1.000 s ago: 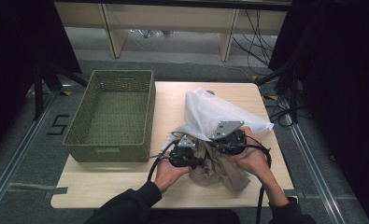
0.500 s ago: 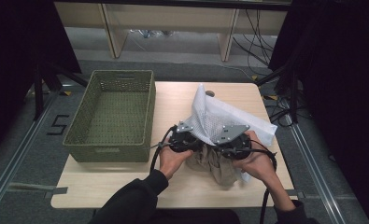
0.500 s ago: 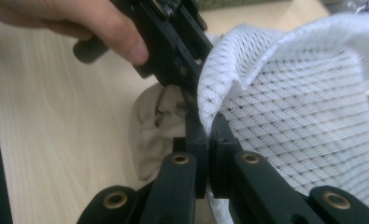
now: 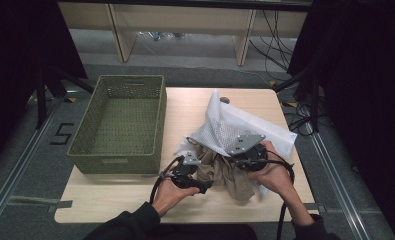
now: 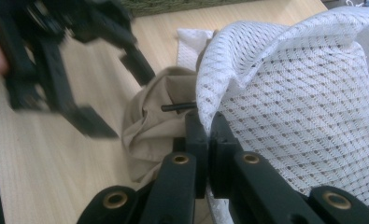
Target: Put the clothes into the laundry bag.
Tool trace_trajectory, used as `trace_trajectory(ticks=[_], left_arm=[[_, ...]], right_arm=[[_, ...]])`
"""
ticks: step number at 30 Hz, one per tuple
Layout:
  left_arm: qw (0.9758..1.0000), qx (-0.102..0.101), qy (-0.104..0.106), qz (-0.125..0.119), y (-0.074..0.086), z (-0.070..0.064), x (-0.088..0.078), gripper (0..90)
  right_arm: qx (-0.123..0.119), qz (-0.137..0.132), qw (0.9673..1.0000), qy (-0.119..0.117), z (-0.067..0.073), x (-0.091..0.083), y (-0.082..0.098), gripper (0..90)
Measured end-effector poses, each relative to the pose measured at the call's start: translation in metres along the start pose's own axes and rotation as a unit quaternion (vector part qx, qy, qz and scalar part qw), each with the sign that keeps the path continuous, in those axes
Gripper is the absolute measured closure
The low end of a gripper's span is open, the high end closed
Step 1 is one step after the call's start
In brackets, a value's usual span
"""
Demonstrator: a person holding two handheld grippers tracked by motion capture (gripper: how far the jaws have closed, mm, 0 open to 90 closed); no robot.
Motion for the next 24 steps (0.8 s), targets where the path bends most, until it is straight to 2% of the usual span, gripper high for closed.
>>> trace_trajectory(ticks=[1, 2, 3, 4, 5, 7, 8, 9, 10, 11, 12, 13, 14, 16, 17, 18, 19, 20, 21, 22, 23, 24], left_arm=[[0.9999, 0.011, -0.01, 0.008, -0.001, 0.001, 0.005, 18.3], [0.9998, 0.005, -0.016, 0.007, -0.003, 0.0, 0.011, 17.7], [0.9999, 0.009, -0.014, 0.006, -0.005, -0.001, 0.016, 18.6], [0.9999, 0.012, -0.007, -0.004, -0.008, -0.003, 0.02, 25.2], [0.9996, 0.019, -0.004, -0.018, -0.01, -0.006, 0.023, 41.9], [0.999, 0.042, 0.006, -0.013, -0.016, -0.008, 0.025, 73.9], [0.9991, 0.036, 0.006, -0.023, -0.02, -0.01, 0.026, 73.9], [0.9988, 0.039, 0.004, -0.03, -0.025, -0.012, 0.024, 78.3], [0.9983, 0.034, 0.0, -0.048, -0.03, -0.014, 0.022, 80.9], [0.9974, 0.039, -0.003, -0.059, -0.035, -0.016, 0.019, 82.8], [0.9962, 0.033, -0.014, -0.08, -0.041, -0.018, 0.014, 82.8], [0.995, 0.029, -0.015, -0.095, -0.049, -0.017, 0.008, 83.0], [0.9943, 0.033, -0.013, -0.101, -0.055, -0.015, 0.003, 83.1], [0.9915, 0.032, -0.032, -0.122, -0.065, -0.011, -0.001, 83.3], [0.9911, 0.035, -0.039, -0.123, -0.068, -0.006, 0.001, 83.2], [0.9917, 0.028, -0.043, -0.118, -0.069, -0.004, 0.005, 83.1], [0.9922, 0.021, -0.044, -0.115, -0.068, 0.002, 0.016, 82.6], [0.9932, 0.017, -0.043, -0.107, -0.065, 0.005, 0.022, 81.5], [0.9943, 0.002, -0.041, -0.099, -0.06, 0.009, 0.031, 79.7], [0.9958, 0.008, -0.042, -0.082, -0.055, 0.013, 0.034, 77.0], [0.9952, -0.002, -0.041, -0.089, -0.052, 0.014, 0.037, 73.5], [0.9954, -0.003, -0.042, -0.086, -0.049, 0.015, 0.037, 69.1]], right_arm=[[0.005, 0.0, 1.0, -0.002, 0.001, 0.0, -0.001, 89.7], [0.003, -0.001, 1.0, -0.007, 0.002, 0.0, -0.001, 89.7], [0.002, -0.001, 1.0, -0.005, 0.002, 0.0, -0.001, 89.7], [0.0, -0.001, 1.0, -0.002, 0.002, 0.001, -0.001, 89.7], [-0.001, 0.0, 1.0, -0.004, 0.002, 0.001, -0.001, 89.7], [0.004, -0.002, 0.9999, -0.012, 0.003, 0.0, -0.001, 89.7], [0.004, -0.002, 0.9999, -0.012, 0.003, 0.0, -0.001, 89.7], [-0.001, -0.004, 0.9999, -0.013, 0.002, 0.0, -0.001, 89.7], [0.002, 0.0, 0.9999, -0.017, 0.002, -0.002, -0.001, 89.7], [0.011, -0.004, 0.9999, -0.009, 0.003, -0.005, -0.001, 89.7], [0.011, -0.004, 0.9999, -0.009, 0.003, -0.005, -0.001, 89.7], [0.004, -0.008, 0.9999, -0.007, 0.001, -0.007, -0.001, 89.7], [0.011, -0.013, 0.9998, -0.007, 0.002, -0.01, -0.002, 89.7], [0.004, -0.015, 0.9999, -0.006, 0.001, -0.014, -0.002, 89.7], [0.004, -0.016, 0.9998, -0.007, 0.002, -0.015, -0.002, 89.7], [0.003, -0.016, 0.9998, -0.007, 0.002, -0.015, -0.002, 89.7], [0.009, -0.012, 0.9999, -0.006, 0.003, -0.014, -0.002, 89.7], [0.003, -0.01, 0.9999, -0.009, 0.003, -0.011, -0.001, 89.7], [0.011, -0.005, 0.9999, -0.009, 0.004, -0.009, 0.0, 89.7], [0.003, -0.004, 0.9999, -0.016, 0.005, -0.006, 0.001, 89.7], [0.002, 0.002, 0.9999, -0.015, 0.005, -0.003, 0.002, 89.7], [0.007, 0.006, 0.9997, -0.021, 0.007, -0.002, 0.003, 89.7]])
Point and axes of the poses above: each handheld gripper's, and its own axes: x roughly forward along the jaws, y roughly out of its underside, z roughly to its left, the point moved 2 cm from there along x, roughly forward along the jaws, and after that the axes turned 3 degrees about z, right-handed, at the moved point
